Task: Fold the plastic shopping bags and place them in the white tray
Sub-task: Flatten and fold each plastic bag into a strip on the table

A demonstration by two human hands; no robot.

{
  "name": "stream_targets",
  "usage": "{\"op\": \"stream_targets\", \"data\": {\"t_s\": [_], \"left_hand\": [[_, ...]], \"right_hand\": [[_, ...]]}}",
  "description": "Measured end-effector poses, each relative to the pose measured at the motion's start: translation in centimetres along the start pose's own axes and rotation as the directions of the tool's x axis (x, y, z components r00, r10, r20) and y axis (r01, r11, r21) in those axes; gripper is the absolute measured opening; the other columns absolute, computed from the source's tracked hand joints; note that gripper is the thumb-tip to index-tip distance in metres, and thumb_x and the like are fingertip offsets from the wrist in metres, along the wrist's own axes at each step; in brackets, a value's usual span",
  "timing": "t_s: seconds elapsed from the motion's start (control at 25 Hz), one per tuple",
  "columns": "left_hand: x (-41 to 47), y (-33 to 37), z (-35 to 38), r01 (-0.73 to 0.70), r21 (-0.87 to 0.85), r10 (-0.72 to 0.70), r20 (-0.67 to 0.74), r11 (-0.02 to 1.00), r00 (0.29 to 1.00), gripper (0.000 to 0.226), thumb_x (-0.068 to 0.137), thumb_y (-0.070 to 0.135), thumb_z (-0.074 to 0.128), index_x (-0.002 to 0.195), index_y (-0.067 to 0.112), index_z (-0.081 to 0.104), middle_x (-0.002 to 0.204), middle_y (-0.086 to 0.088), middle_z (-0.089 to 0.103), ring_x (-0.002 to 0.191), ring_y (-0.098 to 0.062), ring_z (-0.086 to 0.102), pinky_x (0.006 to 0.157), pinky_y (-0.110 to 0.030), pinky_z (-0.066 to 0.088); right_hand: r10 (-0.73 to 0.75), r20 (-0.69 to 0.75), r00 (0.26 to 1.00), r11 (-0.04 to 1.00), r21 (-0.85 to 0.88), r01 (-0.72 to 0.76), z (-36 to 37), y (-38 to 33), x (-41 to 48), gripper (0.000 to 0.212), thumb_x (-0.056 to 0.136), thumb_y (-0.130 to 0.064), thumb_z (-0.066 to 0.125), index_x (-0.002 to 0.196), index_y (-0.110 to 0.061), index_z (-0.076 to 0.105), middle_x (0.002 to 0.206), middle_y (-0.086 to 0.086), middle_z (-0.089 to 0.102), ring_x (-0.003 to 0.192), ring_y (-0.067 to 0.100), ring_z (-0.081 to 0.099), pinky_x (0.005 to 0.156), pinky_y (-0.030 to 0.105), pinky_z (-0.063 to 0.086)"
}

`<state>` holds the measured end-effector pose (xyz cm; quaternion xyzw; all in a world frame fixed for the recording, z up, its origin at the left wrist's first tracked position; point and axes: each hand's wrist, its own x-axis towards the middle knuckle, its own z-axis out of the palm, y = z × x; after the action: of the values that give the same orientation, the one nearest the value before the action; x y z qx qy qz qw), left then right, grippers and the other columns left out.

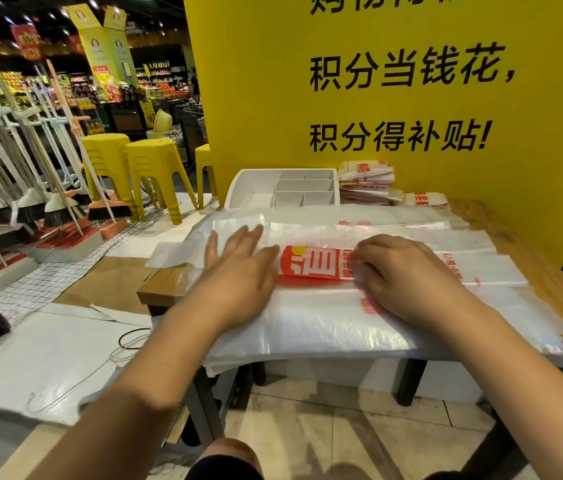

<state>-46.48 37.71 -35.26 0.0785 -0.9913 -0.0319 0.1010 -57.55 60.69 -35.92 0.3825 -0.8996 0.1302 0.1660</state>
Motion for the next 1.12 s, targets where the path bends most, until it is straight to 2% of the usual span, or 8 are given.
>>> {"op": "stream_targets", "data": {"t_s": [0.16,0.32,0.52,0.64,0.8,0.96,1.04,1.12], "left_hand": [[0.9,3.8,1.8,-0.164,-0.08,0.171,0.09,0.983,0.981,0.052,0.107,0.045,0.021,0.158,0.037,0.017,0.167,0.01,0.0,0.153,-0.011,-0.005,0.123,-0.046,-0.009],[1.3,4.1,2.7,-0.146,-0.072,0.157,0.191,0.987,0.969,0.052,0.106,0.05,0.015,0.157,0.043,0.006,0.167,0.012,-0.004,0.153,-0.013,-0.008,0.123,-0.044,-0.008],[0.6,1.5,2.4,-0.009,-0.044,0.019,0.239,0.999,0.971,0.068,0.09,0.076,0.006,0.154,0.052,-0.001,0.165,0.011,-0.012,0.153,-0.02,-0.014,0.123,-0.049,-0.009],[-0.2,-0.7,2.0,0.103,-0.011,-0.098,0.226,0.995,0.969,0.076,0.082,0.081,0.002,0.152,0.054,-0.005,0.165,0.007,-0.014,0.153,-0.022,-0.015,0.123,-0.049,-0.009],[-0.2,-1.0,2.0,0.124,-0.007,-0.119,0.231,0.992,0.966,0.079,0.081,0.081,0.003,0.154,0.051,-0.006,0.166,0.006,-0.013,0.153,-0.022,-0.014,0.123,-0.048,-0.008],[0.1,-1.5,2.5,0.118,-0.024,-0.11,0.205,0.993,0.972,0.081,0.081,0.084,0.005,0.155,0.05,-0.002,0.167,0.006,-0.009,0.154,-0.02,-0.012,0.123,-0.049,-0.007],[0.3,-1.8,2.9,0.093,-0.042,-0.086,0.137,0.995,0.987,0.084,0.082,0.088,0.007,0.156,0.048,0.006,0.168,0.004,0.005,0.154,-0.019,-0.002,0.123,-0.05,-0.006],[0.7,-1.9,2.9,0.027,-0.08,-0.024,0.037,0.996,0.999,0.086,0.08,0.088,0.012,0.155,0.047,0.018,0.16,0.004,0.027,0.149,-0.018,0.013,0.122,-0.049,-0.004]], "right_hand": [[-0.038,0.059,0.998,0.992,0.121,0.031,0.6,-1.2,-0.2,0.035,0.097,-0.025,0.051,0.13,-0.026,0.062,0.135,-0.007,0.059,0.123,0.018,0.052,0.104,0.035,0.043],[0.018,0.125,0.992,0.964,0.263,-0.05,1.2,-0.6,-0.7,0.04,0.102,-0.027,0.044,0.14,-0.033,0.054,0.148,-0.011,0.048,0.137,0.011,0.04,0.113,0.026,0.03],[0.136,0.368,0.92,0.979,0.092,-0.181,-0.2,2.8,-3.4,0.064,0.094,-0.069,0.011,0.154,-0.048,0.014,0.164,-0.017,0.001,0.152,0.006,0.0,0.124,0.032,0.002],[0.284,0.397,0.873,0.952,-0.006,-0.306,-1.5,5.3,-5.3,0.076,0.083,-0.074,-0.001,0.155,-0.047,0.003,0.165,-0.009,-0.009,0.151,0.007,-0.009,0.123,0.034,-0.005],[0.44,0.386,0.811,0.893,-0.09,-0.442,-1.5,5.7,-5.3,0.084,0.083,-0.076,-0.001,0.157,-0.038,-0.002,0.165,0.002,-0.013,0.152,0.016,-0.011,0.122,0.039,-0.007],[0.496,0.355,0.793,0.865,-0.125,-0.485,-1.4,5.1,-5.1,0.096,0.076,-0.082,-0.005,0.158,-0.034,-0.002,0.166,0.005,-0.012,0.153,0.02,-0.009,0.123,0.046,-0.007],[0.503,0.336,0.796,0.863,-0.143,-0.484,-1.5,4.9,-5.0,0.101,0.074,-0.085,-0.003,0.159,-0.031,0.004,0.167,0.004,-0.008,0.153,0.02,-0.007,0.121,0.051,-0.007],[0.449,0.278,0.849,0.894,-0.157,-0.421,-1.8,4.3,-4.6,0.094,0.079,-0.083,0.008,0.156,-0.03,0.017,0.167,0.001,-0.003,0.153,0.019,-0.006,0.121,0.051,-0.006]]}}
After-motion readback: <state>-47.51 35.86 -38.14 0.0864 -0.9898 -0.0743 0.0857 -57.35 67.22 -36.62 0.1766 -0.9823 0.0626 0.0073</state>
